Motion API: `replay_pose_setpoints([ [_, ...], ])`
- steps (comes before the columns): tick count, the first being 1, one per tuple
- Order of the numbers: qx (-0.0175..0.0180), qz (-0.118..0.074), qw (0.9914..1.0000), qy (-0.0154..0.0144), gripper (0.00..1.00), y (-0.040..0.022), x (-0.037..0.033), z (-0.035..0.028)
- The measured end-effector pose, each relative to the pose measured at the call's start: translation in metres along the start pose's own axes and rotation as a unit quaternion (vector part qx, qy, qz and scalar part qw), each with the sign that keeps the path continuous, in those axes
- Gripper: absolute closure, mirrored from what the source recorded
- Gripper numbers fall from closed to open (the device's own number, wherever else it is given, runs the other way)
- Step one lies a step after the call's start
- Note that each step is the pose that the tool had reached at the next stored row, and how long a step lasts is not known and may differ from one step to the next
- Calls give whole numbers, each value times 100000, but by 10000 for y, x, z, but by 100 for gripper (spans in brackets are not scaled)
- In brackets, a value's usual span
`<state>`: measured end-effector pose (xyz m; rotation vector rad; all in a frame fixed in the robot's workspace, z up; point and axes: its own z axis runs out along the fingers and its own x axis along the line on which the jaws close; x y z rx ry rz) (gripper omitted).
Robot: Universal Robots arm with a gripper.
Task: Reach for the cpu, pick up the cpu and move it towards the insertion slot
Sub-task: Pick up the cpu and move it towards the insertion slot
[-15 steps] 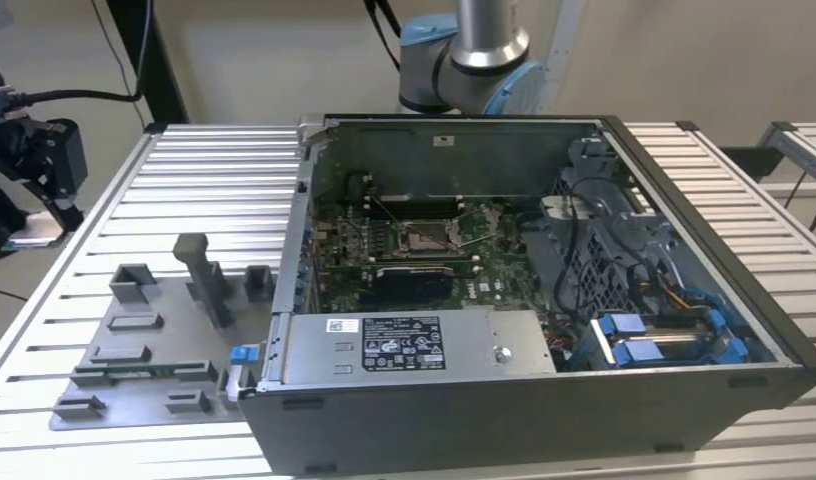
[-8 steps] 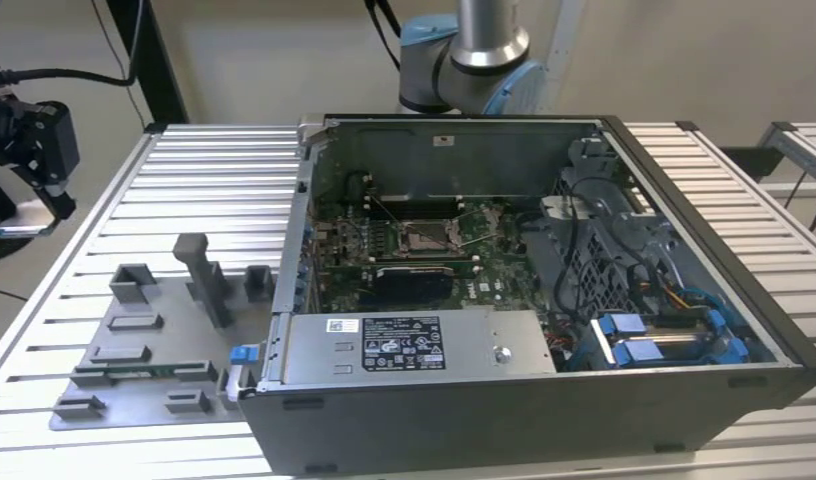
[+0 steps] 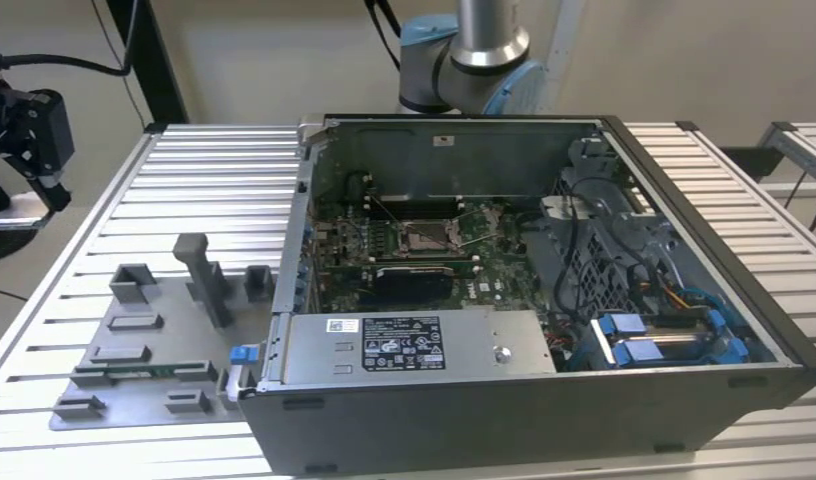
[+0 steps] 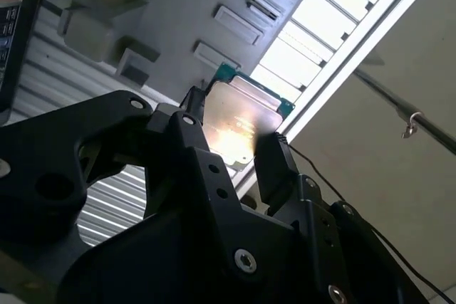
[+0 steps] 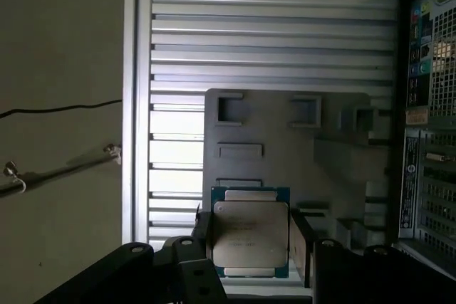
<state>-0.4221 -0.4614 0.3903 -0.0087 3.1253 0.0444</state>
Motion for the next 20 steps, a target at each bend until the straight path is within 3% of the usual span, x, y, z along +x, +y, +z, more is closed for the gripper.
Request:
replay_pose_setpoints([
  [13, 6, 0, 100000, 9, 100, 0, -8, -3],
  [20, 7, 1, 100000, 36, 100, 0, -85, -2],
])
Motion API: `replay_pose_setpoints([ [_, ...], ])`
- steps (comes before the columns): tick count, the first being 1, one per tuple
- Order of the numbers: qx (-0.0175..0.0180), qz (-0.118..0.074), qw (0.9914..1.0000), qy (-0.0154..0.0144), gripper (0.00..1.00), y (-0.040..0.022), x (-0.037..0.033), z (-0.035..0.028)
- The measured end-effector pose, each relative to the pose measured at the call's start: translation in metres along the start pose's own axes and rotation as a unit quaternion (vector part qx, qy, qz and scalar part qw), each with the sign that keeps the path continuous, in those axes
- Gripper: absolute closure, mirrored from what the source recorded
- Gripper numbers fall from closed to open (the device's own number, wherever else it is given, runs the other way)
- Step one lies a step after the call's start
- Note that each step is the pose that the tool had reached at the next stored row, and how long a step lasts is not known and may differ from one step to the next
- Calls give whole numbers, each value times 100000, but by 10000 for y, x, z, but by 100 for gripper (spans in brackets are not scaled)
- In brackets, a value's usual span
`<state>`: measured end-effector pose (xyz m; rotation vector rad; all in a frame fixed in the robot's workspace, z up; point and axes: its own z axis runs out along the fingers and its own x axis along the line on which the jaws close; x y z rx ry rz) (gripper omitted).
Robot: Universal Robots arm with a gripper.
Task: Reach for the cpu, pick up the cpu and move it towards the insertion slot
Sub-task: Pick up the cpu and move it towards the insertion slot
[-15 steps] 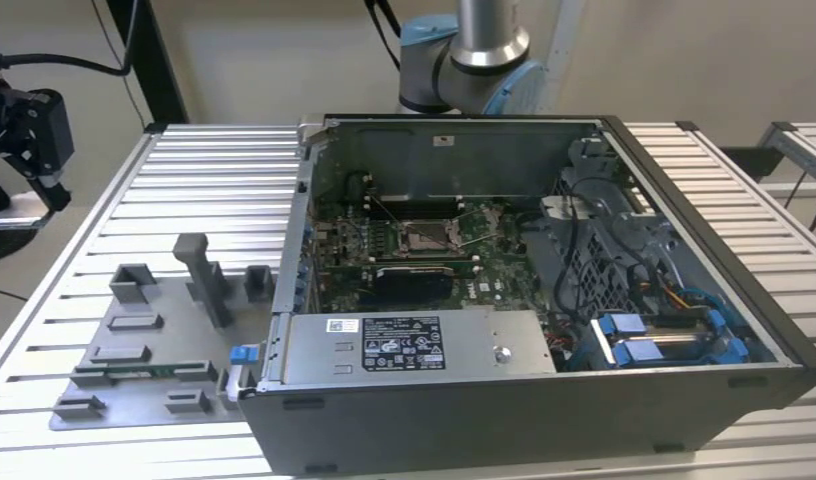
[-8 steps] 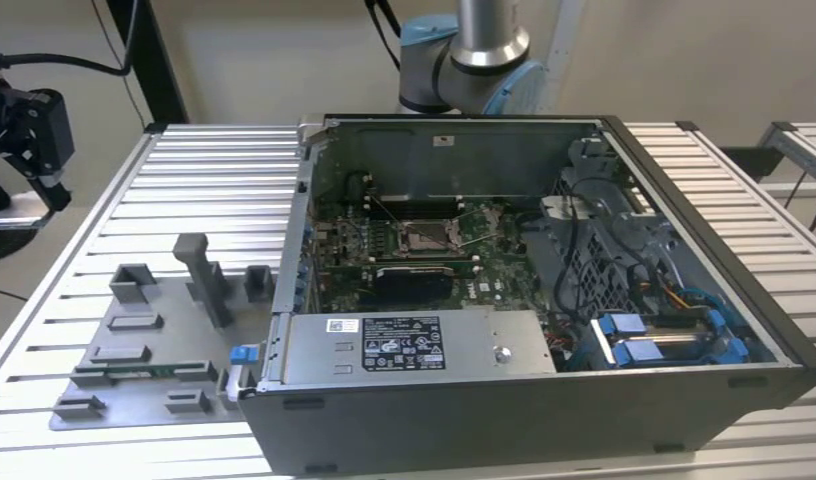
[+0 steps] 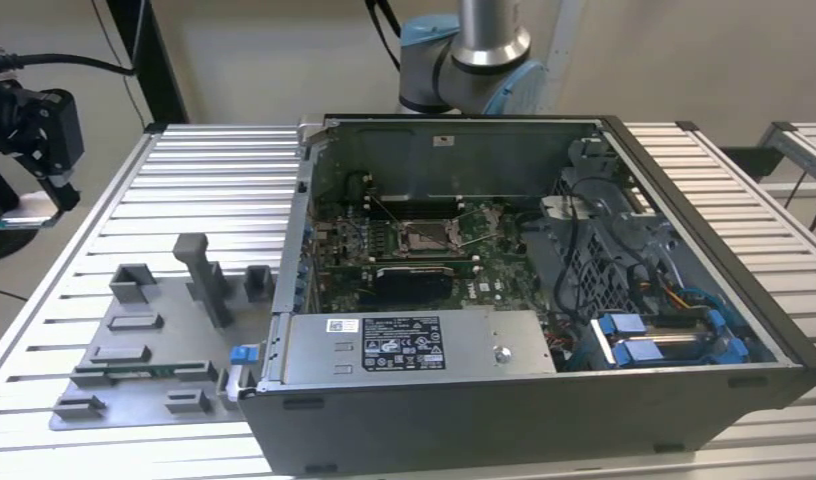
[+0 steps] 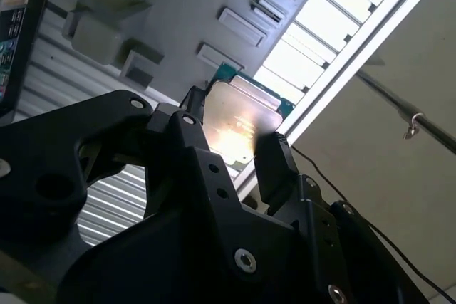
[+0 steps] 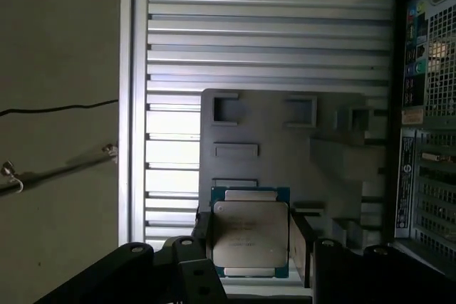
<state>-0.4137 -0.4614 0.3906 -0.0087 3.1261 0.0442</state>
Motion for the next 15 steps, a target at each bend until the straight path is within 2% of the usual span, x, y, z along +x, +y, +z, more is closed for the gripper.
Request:
replay_pose_setpoints([
  [15, -3, 4, 100000, 105, 100, -2, -309, 5],
])
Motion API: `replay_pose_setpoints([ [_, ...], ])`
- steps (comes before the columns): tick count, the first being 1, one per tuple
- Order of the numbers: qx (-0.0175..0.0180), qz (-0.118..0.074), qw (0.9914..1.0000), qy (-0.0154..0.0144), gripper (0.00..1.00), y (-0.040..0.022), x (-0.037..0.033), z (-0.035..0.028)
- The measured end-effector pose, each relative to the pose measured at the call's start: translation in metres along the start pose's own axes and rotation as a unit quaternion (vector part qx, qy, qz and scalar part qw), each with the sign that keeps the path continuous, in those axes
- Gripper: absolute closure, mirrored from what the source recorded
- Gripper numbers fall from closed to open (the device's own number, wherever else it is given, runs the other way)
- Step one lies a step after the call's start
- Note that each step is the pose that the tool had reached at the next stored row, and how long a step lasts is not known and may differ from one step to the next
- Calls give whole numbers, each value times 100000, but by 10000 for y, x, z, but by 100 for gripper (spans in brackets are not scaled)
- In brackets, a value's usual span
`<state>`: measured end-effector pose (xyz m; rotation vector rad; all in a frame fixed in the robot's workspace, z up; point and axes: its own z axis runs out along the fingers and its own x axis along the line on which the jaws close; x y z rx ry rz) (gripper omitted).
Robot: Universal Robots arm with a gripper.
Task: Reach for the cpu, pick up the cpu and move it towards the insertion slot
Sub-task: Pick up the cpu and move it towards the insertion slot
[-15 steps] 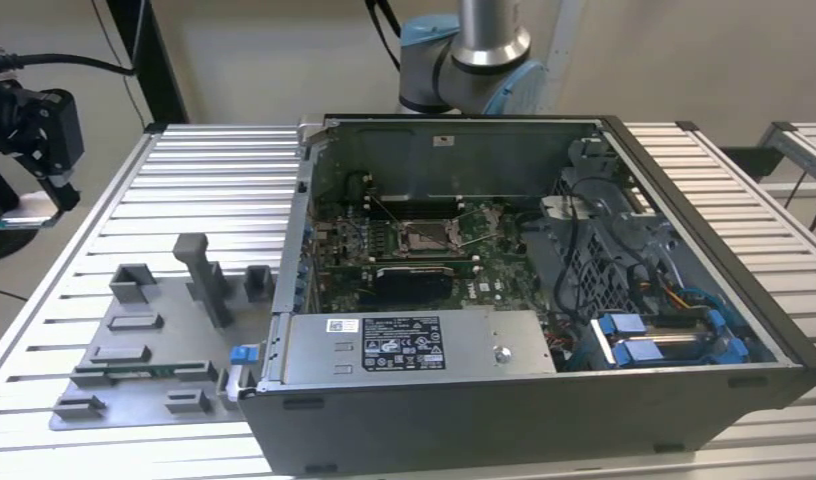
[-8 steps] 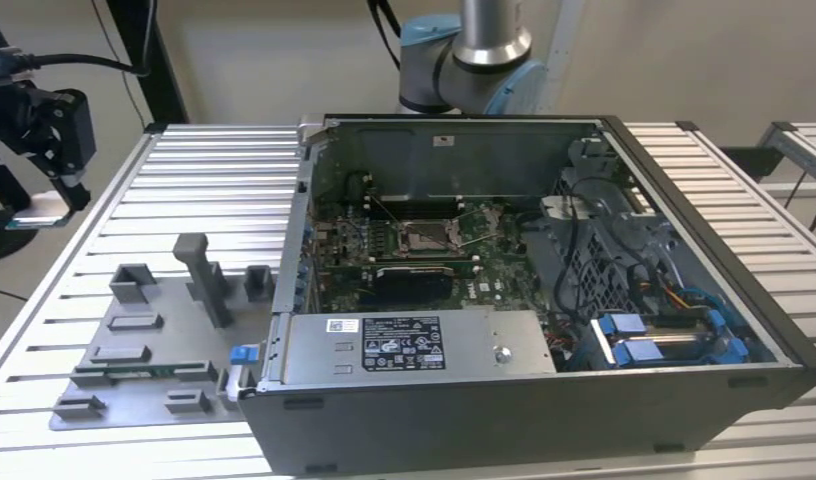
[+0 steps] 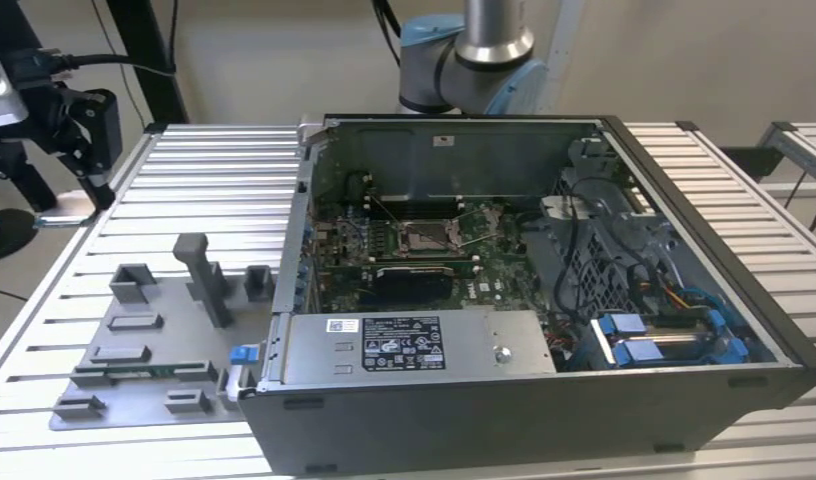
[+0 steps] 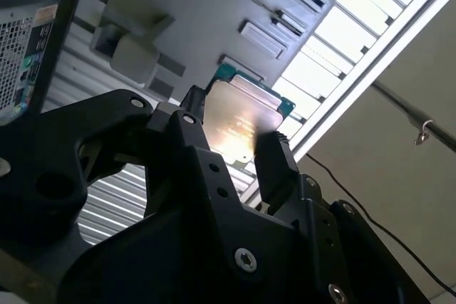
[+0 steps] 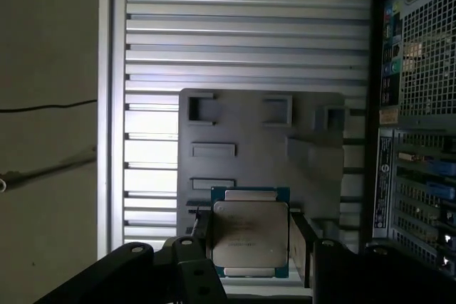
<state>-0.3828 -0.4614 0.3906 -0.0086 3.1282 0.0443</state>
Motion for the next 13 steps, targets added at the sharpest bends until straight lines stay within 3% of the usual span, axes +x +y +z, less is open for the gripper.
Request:
replay_pose_setpoints([
  [13, 4, 1, 100000, 108, 100, -2, -355, 4],
])
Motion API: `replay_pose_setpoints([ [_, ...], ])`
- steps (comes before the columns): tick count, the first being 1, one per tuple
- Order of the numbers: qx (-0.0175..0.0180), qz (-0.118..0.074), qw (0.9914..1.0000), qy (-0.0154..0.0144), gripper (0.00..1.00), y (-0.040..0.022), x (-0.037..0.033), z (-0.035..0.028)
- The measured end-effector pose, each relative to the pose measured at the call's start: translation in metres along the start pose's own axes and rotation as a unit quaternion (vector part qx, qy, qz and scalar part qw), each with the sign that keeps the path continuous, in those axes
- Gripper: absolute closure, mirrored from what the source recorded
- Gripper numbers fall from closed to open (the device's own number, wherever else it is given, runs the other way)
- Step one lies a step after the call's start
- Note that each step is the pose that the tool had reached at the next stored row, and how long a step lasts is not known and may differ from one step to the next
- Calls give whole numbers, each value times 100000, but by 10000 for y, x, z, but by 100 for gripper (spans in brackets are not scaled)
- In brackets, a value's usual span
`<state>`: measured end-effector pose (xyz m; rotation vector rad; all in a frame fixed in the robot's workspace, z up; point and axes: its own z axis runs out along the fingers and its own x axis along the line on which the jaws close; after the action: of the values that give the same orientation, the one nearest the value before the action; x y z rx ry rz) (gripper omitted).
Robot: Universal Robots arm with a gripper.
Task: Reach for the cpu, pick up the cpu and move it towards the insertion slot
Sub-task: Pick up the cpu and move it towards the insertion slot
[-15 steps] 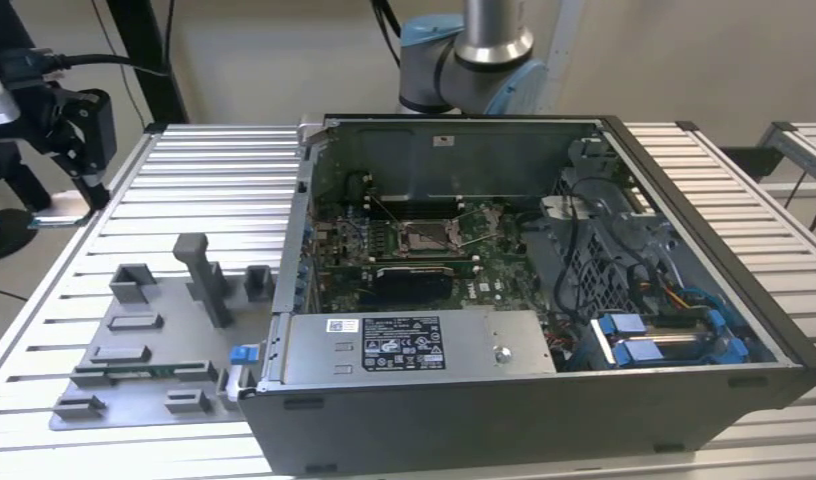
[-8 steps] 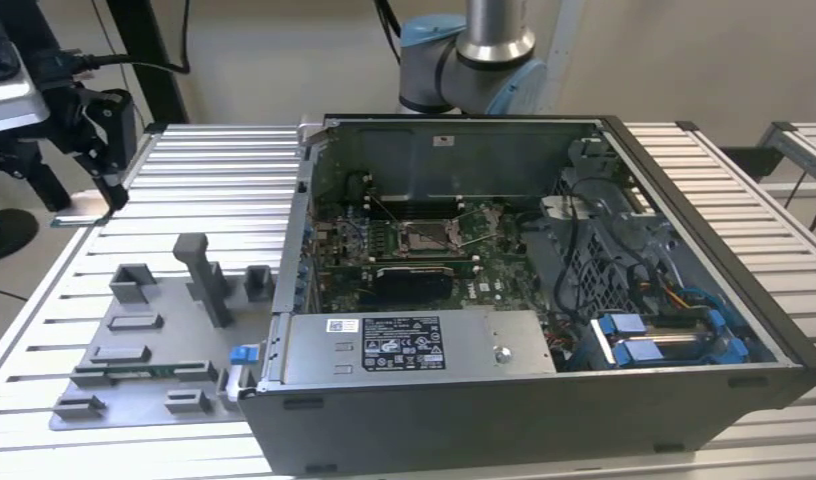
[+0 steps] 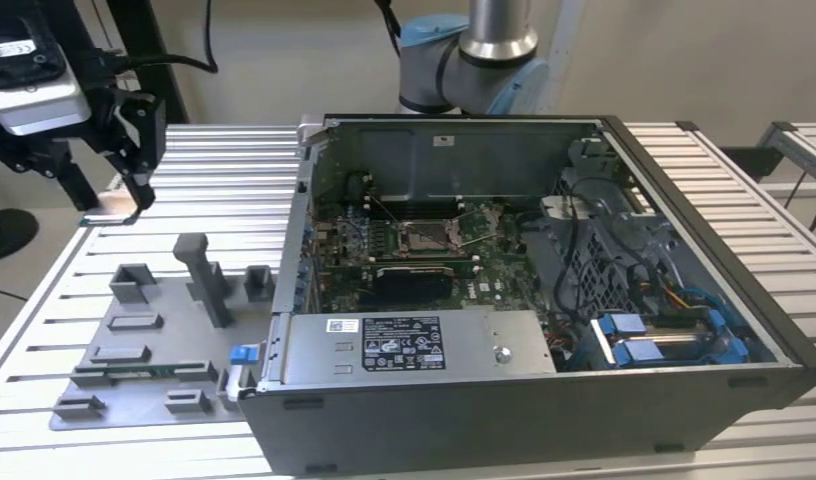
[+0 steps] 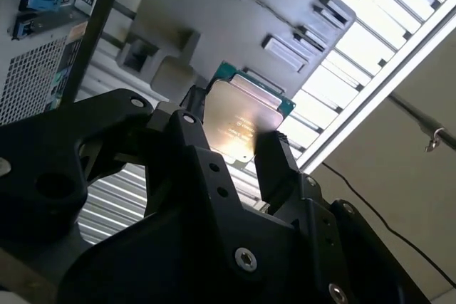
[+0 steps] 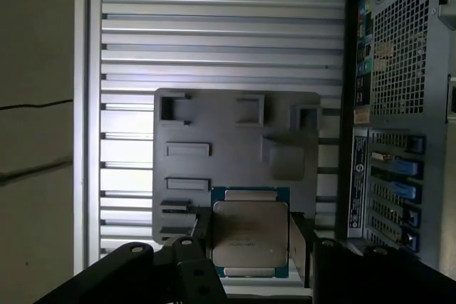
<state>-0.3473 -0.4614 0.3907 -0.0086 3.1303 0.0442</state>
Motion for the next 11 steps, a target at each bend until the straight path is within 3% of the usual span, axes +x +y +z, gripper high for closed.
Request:
replay_pose_setpoints([
  [11, -5, 4, 100000, 92, 100, -2, -339, 4],
])
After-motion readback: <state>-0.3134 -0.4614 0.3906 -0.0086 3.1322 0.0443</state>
